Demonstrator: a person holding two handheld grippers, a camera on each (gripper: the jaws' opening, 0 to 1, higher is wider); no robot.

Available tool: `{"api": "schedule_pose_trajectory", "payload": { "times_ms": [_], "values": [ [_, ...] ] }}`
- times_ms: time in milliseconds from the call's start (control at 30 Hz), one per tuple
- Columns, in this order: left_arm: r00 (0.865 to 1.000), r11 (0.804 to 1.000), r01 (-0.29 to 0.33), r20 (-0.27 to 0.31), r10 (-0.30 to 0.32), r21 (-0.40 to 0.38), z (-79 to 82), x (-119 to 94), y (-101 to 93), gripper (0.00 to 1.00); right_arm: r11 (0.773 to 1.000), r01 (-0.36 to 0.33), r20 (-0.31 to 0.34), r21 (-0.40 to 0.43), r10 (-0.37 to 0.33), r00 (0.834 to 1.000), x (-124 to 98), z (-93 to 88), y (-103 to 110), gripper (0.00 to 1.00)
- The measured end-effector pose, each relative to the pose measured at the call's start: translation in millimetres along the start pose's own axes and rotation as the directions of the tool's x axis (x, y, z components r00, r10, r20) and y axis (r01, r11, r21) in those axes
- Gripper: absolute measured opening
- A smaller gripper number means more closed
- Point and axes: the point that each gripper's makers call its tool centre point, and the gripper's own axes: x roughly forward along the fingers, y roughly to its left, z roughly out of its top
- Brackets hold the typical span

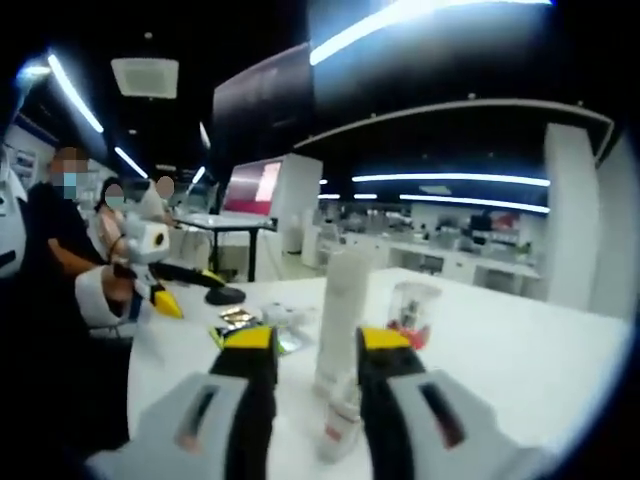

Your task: Arrange the skincare products in the storage area until every visible bottle or jar stands upright without overlapping.

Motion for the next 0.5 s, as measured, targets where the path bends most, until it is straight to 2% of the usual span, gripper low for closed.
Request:
{"api": "schedule_pose_trajectory", "payload": {
  "times_ms": [200,400,500],
  "values": [
    [0.999,0.998,0.039,-0.028,-0.04,-0.057,-6.0,5.1,1.7,0.92,0.997,-0.068,-0.047,-0.029,0.067,0.997,13.7,-6.7,23.2,0.29],
    [0.999,0.999,0.023,-0.027,-0.023,-0.025,2.1,3.8,13.6,0.85,0.993,-0.105,-0.051,-0.049,0.103,0.993,29.0,-3.9,45.8,0.28],
    [0.998,1.0,0.022,-0.054,-0.022,0.003,8.0,6.5,23.1,0.84,0.99,-0.13,-0.064,-0.057,0.126,0.99,39.6,-5.6,54.2,0.28]
  ]
}}
